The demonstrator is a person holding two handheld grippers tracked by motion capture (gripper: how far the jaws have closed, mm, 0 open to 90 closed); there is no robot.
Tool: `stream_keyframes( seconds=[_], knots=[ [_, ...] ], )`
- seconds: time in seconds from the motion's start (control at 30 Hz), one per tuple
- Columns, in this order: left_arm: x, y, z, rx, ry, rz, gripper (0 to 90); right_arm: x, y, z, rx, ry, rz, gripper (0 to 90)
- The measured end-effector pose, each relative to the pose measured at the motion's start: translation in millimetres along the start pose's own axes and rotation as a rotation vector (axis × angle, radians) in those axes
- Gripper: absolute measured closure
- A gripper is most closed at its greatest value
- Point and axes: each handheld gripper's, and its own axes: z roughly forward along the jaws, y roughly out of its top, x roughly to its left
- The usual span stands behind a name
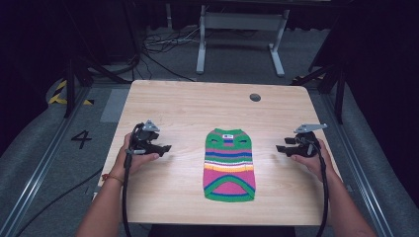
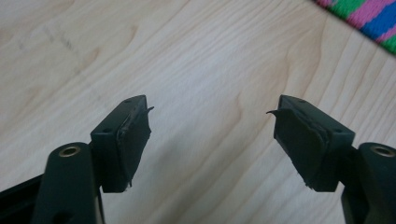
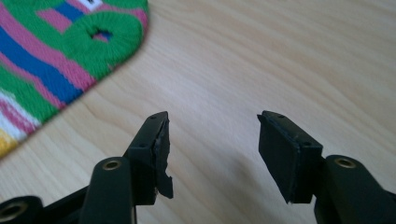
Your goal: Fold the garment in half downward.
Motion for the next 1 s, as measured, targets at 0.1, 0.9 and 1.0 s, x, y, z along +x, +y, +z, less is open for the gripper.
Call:
stream_keyframes(
  seconds=[0.1,0.9,1.0],
  knots=[
    [-0.7,18.8,14.9,-0.014,-0.022,0.016,30.7,5.5,14.7,9.9,-0.02,0.016,-0.011,53.4],
    [-44.9,104.7,110.0,0.009,-0.087,0.071,32.9,44.9,76.5,92.0,0.03,0.044,-0.088,58.9],
    [-46.4,107.0,118.9,0.027,-0.102,0.059,34.6,43.6,74.3,98.6,0.027,0.057,-0.06,59.4]
  ],
)
